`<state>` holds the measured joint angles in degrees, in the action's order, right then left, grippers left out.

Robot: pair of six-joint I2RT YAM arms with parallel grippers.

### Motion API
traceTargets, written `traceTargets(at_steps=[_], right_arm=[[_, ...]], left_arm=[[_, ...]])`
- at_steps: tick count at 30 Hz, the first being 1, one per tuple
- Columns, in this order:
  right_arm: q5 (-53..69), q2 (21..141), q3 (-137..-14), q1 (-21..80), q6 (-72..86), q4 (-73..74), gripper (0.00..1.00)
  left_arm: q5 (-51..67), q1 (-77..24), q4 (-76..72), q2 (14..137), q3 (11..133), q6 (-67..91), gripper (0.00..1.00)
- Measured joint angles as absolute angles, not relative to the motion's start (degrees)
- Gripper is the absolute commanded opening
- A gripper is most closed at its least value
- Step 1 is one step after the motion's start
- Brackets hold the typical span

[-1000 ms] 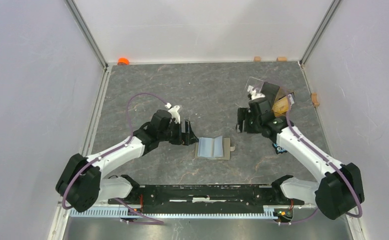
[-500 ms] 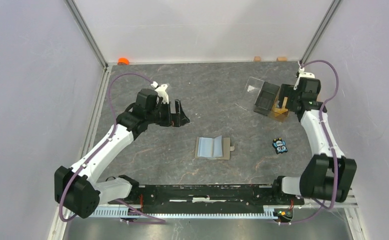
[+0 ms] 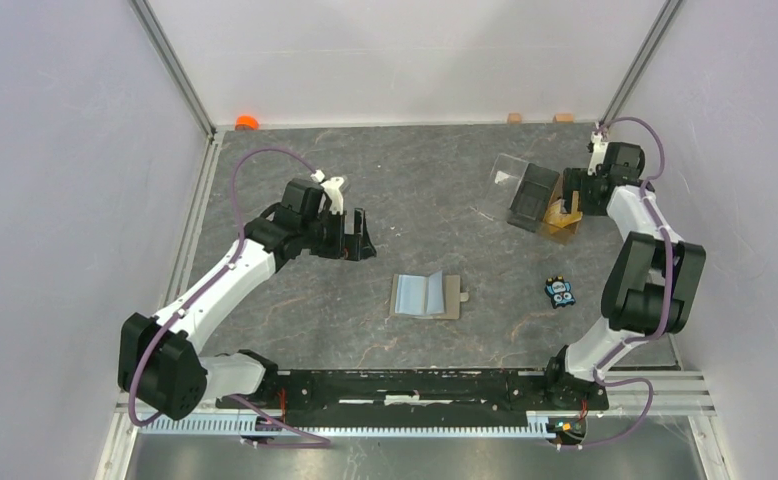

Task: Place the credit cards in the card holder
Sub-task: Pick up the credit card from the storage box.

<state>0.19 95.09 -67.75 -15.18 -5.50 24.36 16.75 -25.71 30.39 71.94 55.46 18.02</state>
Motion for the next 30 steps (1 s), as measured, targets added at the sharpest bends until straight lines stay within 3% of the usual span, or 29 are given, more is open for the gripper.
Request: traceTargets(at_steps=[6,10,19,30], right_arm=[[1.5,101.1,-70.7,-17.5,-6.3,24.1,0.99],[3.4,104.3,-72.6,-19.1,-6.2,24.4,0.90],[6.0,104.7,-73.2,-21.7,-5.4,24.8,0.80],[7.7,103.5,-73.2,-22.0,-5.3,24.9,0.57]], left_arm=[[18.6,-25.7,29.5,72.8,55.5,18.0,0.95],[19.7,-25.7,29.2,74.6,55.5,18.0,0.95],[20.0,-25.7,29.0,76.2,55.5,18.0,0.95],[20.1,-25.7,28.6,76.4,55.5,18.0,0.95]])
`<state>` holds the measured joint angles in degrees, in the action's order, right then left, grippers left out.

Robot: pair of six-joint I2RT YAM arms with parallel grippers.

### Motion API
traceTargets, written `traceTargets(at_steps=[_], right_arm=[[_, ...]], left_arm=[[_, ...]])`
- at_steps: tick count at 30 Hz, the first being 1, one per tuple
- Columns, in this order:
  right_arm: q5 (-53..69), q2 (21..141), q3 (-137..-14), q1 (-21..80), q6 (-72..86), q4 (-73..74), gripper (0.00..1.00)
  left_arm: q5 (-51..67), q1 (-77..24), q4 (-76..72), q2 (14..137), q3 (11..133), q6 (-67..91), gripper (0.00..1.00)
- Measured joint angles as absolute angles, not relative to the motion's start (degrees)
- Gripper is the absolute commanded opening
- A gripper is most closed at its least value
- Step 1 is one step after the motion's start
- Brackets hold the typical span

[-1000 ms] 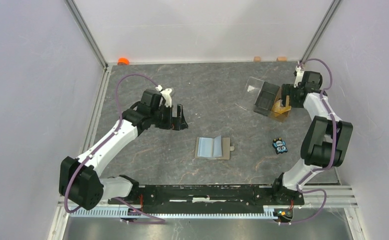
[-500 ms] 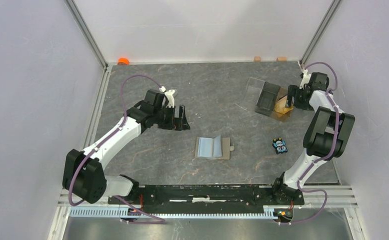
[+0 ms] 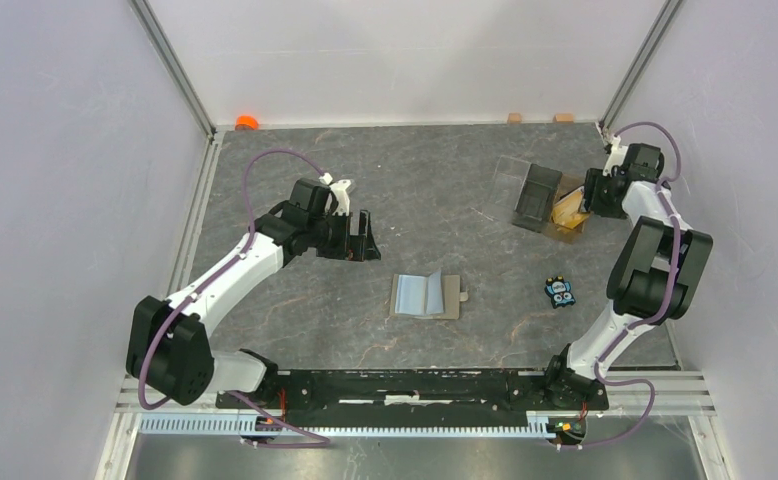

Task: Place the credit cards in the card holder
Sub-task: Pick up the credit card from the storage box.

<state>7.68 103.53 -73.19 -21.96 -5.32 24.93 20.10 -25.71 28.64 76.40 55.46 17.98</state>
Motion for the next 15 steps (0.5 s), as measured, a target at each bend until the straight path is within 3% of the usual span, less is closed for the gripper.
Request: traceTargets(at_steps=[9,15], right_arm=[[10.0,102.8,-73.2,-22.3,-5.2,24.9,0.34],[10.9,102.7,-73.2,-22.3,-4.8,24.9,0.30]], left_arm=[[20.6,-25.7,28.6,76.9,55.5,18.0,0.95],[21.1,-25.7,28.6,77.1,55.5,18.0,0.95]])
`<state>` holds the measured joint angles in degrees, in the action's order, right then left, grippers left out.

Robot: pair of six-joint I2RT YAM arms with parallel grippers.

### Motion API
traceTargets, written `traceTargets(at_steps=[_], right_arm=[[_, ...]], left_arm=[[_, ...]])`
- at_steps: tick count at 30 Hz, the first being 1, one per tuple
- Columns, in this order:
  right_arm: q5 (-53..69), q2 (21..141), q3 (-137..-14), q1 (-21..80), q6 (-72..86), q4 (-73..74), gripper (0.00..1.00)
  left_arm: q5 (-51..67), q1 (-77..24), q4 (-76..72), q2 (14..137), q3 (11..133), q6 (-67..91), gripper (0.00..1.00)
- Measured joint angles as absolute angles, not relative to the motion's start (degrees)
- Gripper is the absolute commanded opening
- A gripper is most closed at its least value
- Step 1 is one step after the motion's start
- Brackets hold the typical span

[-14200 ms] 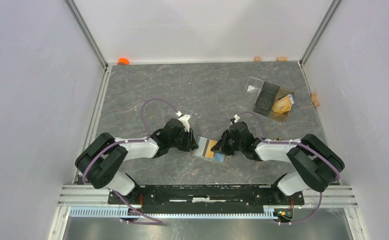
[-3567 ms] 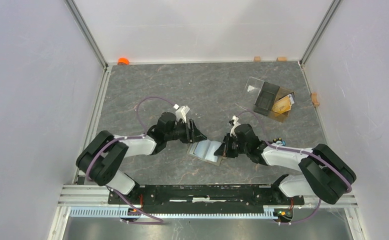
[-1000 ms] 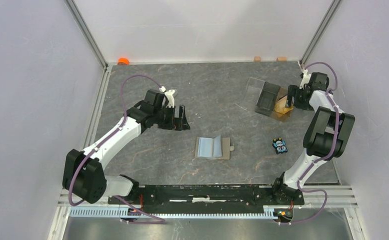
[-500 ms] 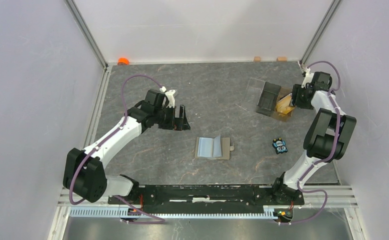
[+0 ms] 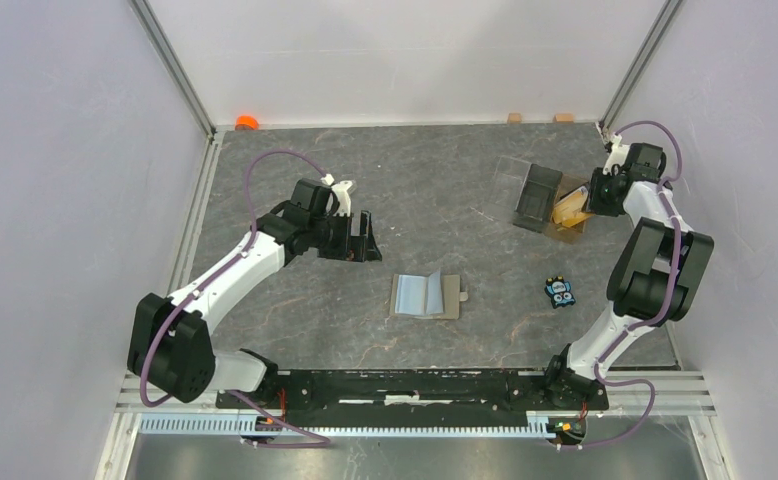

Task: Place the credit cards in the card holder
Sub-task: Pick up the credit card from the storage box.

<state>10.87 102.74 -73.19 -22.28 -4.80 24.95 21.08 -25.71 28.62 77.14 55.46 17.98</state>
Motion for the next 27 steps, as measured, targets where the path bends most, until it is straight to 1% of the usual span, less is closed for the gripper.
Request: traceTargets(at_steps=[3,7,8,14,21,25,27], right_arm=[[10.9,102.3,-73.2,-22.3,-4.8,25.4,0.23],[10.8,100.9,-73.2,-22.3,-4.8,25.7,0.10],[10.9,100.4,-73.2,-22.3,-4.7,25.8,0.08],[11.0,98.7,-73.8,-22.3,-4.5,26.5,0.07],[13.7,93.8,-73.8,-22.2,-3.7,28.0,0.00],[15.6,89.3,-75.2,-20.3,-3.2,29.3,0.00],[16.6,87.2,-76.9,-17.4,-3.0,30.2,0.00]], left_arm=[[21.1,-25.7,28.6,77.2,55.5,18.0,0.95],[21.1,-25.7,28.6,77.2,55.5,18.0,0.95],[21.1,-25.7,28.6,77.2,55.5,18.0,0.95],[21.1,-25.7,28.6,77.2,55.5,18.0,0.94],[22.1,-25.7,28.5,77.2,55.4,18.0,0.92],[23.4,-25.7,27.5,76.2,55.0,18.0,0.92],[24.1,-25.7,27.1,75.2,54.8,18.0,0.91]])
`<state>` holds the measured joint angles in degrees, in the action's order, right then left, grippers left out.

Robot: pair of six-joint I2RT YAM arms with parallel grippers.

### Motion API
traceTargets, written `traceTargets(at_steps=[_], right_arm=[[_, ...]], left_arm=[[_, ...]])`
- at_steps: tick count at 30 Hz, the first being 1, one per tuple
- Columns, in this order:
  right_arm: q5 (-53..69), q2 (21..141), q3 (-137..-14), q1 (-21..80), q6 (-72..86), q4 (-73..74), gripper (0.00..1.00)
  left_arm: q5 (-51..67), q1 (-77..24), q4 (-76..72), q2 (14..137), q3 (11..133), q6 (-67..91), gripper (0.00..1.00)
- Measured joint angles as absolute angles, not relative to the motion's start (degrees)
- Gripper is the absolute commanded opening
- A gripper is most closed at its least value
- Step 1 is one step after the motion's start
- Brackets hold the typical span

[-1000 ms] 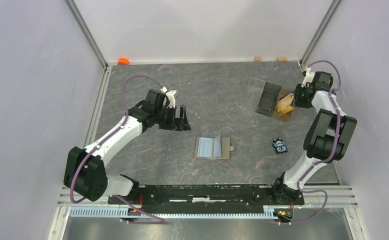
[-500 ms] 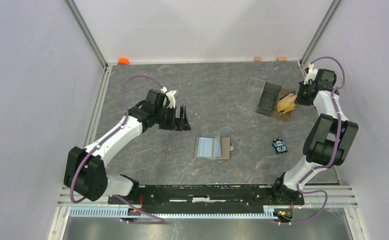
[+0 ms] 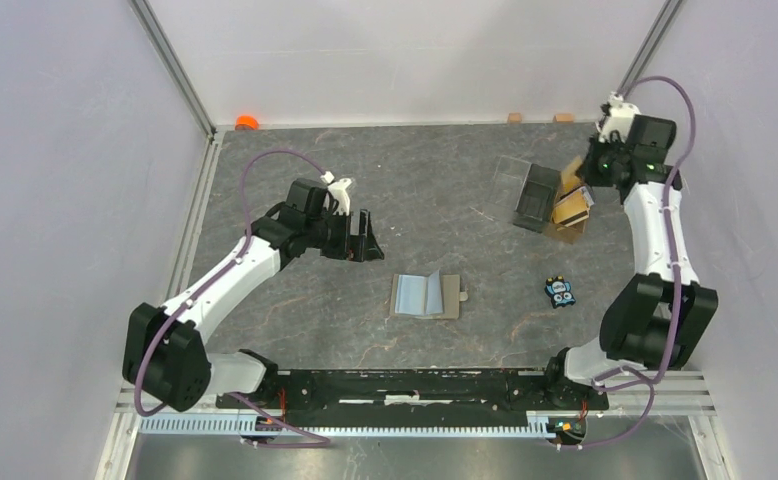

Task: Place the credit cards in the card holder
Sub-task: Pick up the credit card from the storage box, then insert the credit card into the card holder.

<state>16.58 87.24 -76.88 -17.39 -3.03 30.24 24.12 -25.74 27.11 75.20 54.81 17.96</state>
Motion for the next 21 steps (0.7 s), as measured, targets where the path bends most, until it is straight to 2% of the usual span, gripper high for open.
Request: traceTargets(at_steps=[10,19,21], right_arm=[[33.5,80.6,-78.1,3.8,-1.6,31.7,0.00],[48.3,81.0,-69.7,25.8,-3.0,35.6,0.00],[50.8,81.4,-69.0,29.1,-3.3,35.8,0.00]], left_arm=[[29.9,-26.3,20.0,70.5,51.1,19.0,0.90],[36.3,-31.9,16.2,67.5,50.5,17.6,0.91],[36.3,-34.2,16.6,67.5,50.5,16.5,0.89]])
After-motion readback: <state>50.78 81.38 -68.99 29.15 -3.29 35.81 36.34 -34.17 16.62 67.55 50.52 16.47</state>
